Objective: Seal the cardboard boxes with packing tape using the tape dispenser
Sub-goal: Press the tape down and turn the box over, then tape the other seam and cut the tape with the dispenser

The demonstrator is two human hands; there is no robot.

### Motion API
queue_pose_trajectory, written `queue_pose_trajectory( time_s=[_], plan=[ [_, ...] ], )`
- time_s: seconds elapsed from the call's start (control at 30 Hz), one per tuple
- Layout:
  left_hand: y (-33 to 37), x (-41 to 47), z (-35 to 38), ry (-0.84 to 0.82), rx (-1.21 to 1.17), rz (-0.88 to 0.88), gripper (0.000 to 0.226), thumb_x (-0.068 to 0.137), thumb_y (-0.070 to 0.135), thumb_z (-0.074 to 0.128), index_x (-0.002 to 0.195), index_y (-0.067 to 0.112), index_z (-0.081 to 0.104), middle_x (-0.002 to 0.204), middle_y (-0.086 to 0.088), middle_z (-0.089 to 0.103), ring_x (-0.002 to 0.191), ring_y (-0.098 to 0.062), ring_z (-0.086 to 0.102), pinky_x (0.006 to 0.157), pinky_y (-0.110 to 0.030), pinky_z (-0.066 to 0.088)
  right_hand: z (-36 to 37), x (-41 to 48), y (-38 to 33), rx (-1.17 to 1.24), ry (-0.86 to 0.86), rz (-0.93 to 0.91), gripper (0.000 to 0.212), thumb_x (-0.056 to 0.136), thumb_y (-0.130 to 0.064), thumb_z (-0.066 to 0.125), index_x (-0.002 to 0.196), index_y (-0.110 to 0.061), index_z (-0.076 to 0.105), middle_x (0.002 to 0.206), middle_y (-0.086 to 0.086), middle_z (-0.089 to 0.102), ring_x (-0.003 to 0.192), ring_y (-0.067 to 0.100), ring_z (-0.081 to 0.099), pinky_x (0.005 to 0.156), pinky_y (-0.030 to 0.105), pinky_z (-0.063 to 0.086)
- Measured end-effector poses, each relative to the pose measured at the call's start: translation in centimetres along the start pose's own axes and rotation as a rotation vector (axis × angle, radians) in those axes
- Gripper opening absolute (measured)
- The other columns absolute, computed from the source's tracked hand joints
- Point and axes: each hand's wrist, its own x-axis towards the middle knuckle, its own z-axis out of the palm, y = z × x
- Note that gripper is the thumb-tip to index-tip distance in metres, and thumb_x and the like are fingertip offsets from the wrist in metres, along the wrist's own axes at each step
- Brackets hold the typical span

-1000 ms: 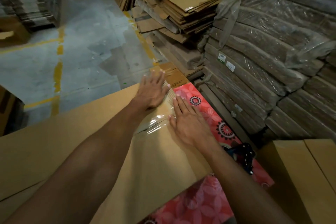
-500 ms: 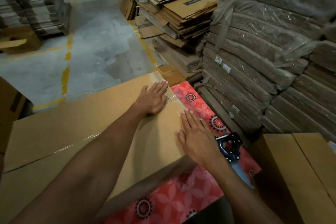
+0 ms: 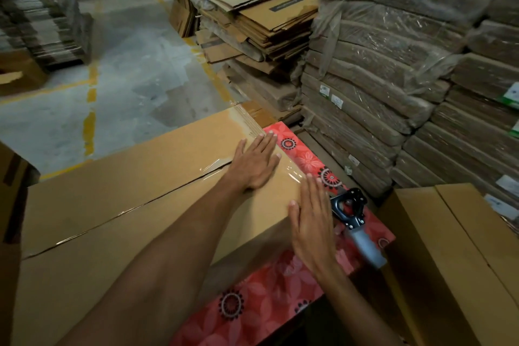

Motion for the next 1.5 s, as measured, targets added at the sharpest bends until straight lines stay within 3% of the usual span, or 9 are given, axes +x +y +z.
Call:
queue_pose_trajectory(
  time_s=[0.27,0.4,0.73,0.9,1.0,1.13,1.27,1.4,1.5],
  plan=[
    [-11.5,-8.2,-1.3,0.045,0.049,-0.253,0.072,0.097,0.072,0.009,0.161,0.038,0.006,0.17,0.01,0.001,0.157,-0.022,0.004,0.123,-0.053,0.01,1.5,-4.9,-5.9,0.41,-0.022,0.284,0.084,0.102,-0.059,0.029,0.157,-0.022,-0.021,0.163,-0.006,-0.033,0.155,0.021,-0.004,0.123,0.043,0.022],
    [-21.5,-15.2,-2.7,0.02,0.051,-0.51,0.076,0.094,0.078,0.016,0.16,0.041,0.005,0.17,0.008,0.0,0.156,-0.027,0.004,0.121,-0.059,0.01,2.9,-9.7,-11.5,0.524,-0.176,0.33,0.091,0.097,-0.059,0.034,0.147,-0.034,-0.037,0.16,-0.009,-0.036,0.149,0.017,0.012,0.113,0.031,0.02],
    [-31.7,-23.4,-5.4,0.037,-0.062,-0.748,0.116,0.057,0.108,0.017,0.156,0.047,0.016,0.166,-0.005,0.018,0.151,-0.04,0.015,0.115,-0.068,0.015,6.5,-13.7,-18.4,0.622,-0.307,0.333,0.128,0.076,-0.084,0.048,0.143,-0.027,-0.045,0.152,-0.01,-0.048,0.147,0.006,-0.017,0.116,0.021,0.009],
    [-32.5,-25.4,-4.8,0.085,-0.092,-0.859,0.119,0.055,0.109,0.015,0.156,0.046,0.02,0.159,-0.018,0.024,0.146,-0.046,0.022,0.115,-0.066,0.018,7.0,-6.7,-16.2,0.664,-0.359,0.289,0.125,0.083,-0.049,0.075,0.157,-0.023,-0.023,0.163,-0.005,-0.027,0.15,0.011,-0.002,0.117,0.031,0.008],
    [-31.8,-27.9,-5.3,0.068,-0.082,-0.937,0.119,0.055,0.108,0.013,0.156,0.045,0.019,0.156,-0.021,0.021,0.141,-0.052,0.024,0.113,-0.068,0.022,7.2,-0.7,-13.9,0.476,-0.383,0.154,0.112,0.082,-0.065,0.069,0.162,-0.022,0.004,0.169,0.007,0.012,0.152,0.024,0.023,0.123,0.047,0.022],
    [-29.4,-30.0,-5.3,0.02,-0.088,-0.971,0.113,0.063,0.104,0.017,0.156,0.042,0.016,0.162,-0.023,0.01,0.145,-0.054,0.015,0.112,-0.072,0.02,7.6,5.1,-14.3,0.311,-0.289,0.104,0.044,0.094,-0.042,0.061,0.125,-0.012,0.057,0.122,0.022,0.066,0.113,0.039,0.064,0.095,0.046,0.052],
    [-22.8,-31.3,-4.1,-0.009,-0.108,-0.981,0.101,0.082,0.09,0.024,0.159,0.026,0.014,0.162,-0.021,0.011,0.144,-0.053,0.019,0.112,-0.067,0.025,6.9,7.8,-16.1,0.03,-0.292,0.072,0.021,0.095,-0.013,0.048,0.105,0.002,0.061,0.108,0.027,0.066,0.1,0.045,0.065,0.079,0.039,0.051],
    [-13.2,-32.4,-2.8,0.007,-0.196,-0.861,0.096,0.096,0.069,0.04,0.157,0.0,0.015,0.162,-0.024,0.016,0.144,-0.046,0.029,0.113,-0.05,0.033,5.9,6.6,-16.4,-0.232,-0.406,-0.104,0.036,0.097,-0.03,0.047,0.124,-0.008,0.055,0.134,0.016,0.051,0.131,0.041,0.042,0.106,0.051,0.033],
    [-7.1,-33.0,-3.2,-0.088,-0.083,-0.682,0.077,0.099,0.059,0.045,0.145,-0.003,0.039,0.142,-0.027,0.049,0.128,-0.041,0.051,0.101,-0.04,0.043,5.2,3.2,-16.5,-0.273,-0.406,-0.263,0.038,0.097,-0.041,0.046,0.125,-0.016,0.056,0.131,0.007,0.055,0.129,0.03,0.044,0.105,0.05,0.031]
  ],
)
